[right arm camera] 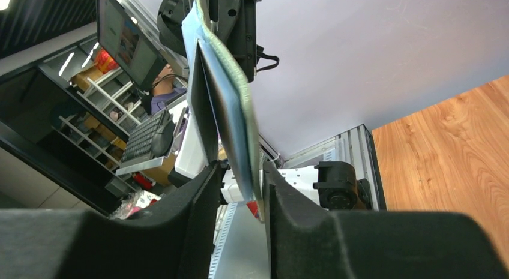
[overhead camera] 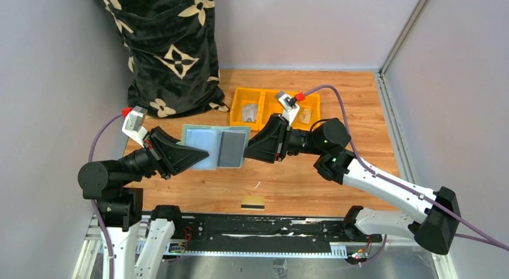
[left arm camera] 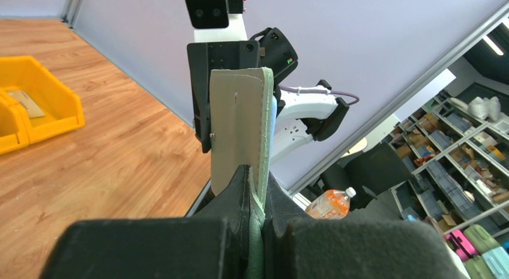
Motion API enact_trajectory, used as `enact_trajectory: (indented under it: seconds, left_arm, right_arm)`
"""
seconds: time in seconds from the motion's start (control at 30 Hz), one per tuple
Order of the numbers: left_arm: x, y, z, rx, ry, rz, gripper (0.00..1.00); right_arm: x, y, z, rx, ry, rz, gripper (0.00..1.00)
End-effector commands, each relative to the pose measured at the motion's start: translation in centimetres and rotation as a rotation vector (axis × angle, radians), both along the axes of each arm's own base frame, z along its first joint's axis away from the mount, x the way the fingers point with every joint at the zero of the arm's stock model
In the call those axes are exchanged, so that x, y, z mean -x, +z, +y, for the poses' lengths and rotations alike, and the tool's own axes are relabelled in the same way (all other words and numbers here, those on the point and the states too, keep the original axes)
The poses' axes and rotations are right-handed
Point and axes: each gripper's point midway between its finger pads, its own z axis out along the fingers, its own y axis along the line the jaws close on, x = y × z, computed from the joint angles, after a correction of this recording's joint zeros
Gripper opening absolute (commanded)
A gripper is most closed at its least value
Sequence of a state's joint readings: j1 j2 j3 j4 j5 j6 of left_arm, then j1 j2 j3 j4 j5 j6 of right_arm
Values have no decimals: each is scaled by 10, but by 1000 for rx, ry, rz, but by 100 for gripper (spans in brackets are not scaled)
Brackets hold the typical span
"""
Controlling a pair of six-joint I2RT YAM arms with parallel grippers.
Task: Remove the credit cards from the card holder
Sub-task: Remove the credit card from the card holder.
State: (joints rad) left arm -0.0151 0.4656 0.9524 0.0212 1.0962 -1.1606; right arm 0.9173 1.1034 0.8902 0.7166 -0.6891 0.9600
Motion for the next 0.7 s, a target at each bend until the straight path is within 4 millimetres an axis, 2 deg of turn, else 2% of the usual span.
enact_trajectory:
  seconds: [0.0,0.07,0.23,0.43,0.57,0.67]
  left_arm:
    - [8,11,0,4,0,-46,0]
    - [8,12,0,5,1,-49,0]
    - [8,11,0,4,1,-47,0]
    - [8,11,0,4,2,-49,0]
    - [9,9,0,3,3,-50,0]
    - [8,6,0,-4,7,-60,0]
  right_arm:
    - [19,19,2,-27,36,-84,40]
    - [25,20,5,-16,46,-102,45]
    - [33,24,12,-6,56,-122,49]
    - [28,29,21,11,9,-105,51]
    - [29,31,31,49,-48,-125,47]
    - [31,33,35,77,-82,-141,36]
